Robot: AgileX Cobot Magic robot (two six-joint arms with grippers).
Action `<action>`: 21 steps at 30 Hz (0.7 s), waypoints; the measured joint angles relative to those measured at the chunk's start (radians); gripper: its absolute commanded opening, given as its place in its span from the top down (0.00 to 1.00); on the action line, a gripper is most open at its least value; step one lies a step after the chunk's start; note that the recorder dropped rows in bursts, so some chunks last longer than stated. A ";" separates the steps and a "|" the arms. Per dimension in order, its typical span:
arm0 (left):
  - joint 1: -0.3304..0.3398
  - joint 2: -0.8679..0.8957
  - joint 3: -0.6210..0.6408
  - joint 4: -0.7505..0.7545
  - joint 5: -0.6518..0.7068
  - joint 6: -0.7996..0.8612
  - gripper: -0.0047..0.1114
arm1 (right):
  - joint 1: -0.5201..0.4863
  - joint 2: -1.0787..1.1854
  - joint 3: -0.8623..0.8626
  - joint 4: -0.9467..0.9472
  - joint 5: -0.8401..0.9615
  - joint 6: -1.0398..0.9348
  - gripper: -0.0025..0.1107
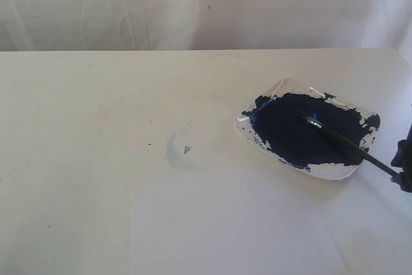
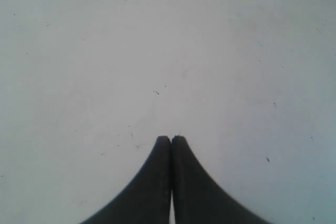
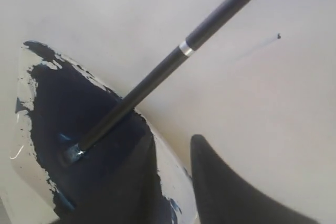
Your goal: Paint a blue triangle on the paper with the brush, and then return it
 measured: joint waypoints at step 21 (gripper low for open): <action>0.000 0.000 0.000 0.000 0.000 0.000 0.96 | -0.036 0.119 0.000 0.010 -0.132 0.000 0.65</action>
